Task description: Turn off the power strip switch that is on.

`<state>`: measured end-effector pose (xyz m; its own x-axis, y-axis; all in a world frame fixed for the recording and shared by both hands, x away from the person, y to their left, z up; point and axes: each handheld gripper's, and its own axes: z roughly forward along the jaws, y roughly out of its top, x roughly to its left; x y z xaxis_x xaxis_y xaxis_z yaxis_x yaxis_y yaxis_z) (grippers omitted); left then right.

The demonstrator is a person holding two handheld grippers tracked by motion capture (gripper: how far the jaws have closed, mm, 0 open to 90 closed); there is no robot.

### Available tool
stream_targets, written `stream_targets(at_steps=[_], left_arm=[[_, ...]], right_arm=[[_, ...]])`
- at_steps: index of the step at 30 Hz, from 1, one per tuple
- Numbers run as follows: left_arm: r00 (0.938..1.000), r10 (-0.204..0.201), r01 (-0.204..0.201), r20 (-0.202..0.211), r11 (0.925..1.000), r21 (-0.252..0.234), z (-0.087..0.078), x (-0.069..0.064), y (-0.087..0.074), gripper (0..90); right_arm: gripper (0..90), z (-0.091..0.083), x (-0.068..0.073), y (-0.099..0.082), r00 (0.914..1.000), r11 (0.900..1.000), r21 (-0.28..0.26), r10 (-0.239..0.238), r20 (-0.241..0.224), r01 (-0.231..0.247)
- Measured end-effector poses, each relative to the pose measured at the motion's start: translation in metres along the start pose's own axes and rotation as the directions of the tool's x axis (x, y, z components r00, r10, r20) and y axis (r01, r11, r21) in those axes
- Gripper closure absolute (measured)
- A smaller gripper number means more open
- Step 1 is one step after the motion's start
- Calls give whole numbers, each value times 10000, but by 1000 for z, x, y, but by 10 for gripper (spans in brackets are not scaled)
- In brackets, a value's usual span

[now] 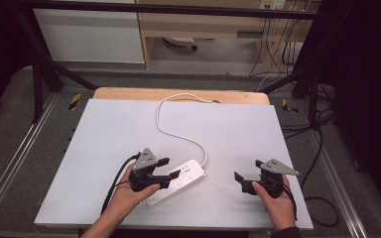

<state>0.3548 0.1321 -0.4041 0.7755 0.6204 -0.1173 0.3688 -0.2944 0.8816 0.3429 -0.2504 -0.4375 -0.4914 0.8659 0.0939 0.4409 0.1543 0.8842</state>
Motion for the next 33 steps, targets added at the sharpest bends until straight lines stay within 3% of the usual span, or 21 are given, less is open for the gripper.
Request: stream_targets(at_steps=[15,26,33], left_arm=[[9998,-150,147,111,9997,195,1,-2,0,688],[9993,-197,186,320,9992,342,5,-2,-1,831],[9987,-228,210,449,9990,397,6,-2,-1,871]], right_arm=[[56,0,0,0,10000,10000,-5,1,-10,-1],[56,0,0,0,10000,10000,-13,-1,-4,1],[55,0,0,0,10000,10000,-16,13,8,-13]])
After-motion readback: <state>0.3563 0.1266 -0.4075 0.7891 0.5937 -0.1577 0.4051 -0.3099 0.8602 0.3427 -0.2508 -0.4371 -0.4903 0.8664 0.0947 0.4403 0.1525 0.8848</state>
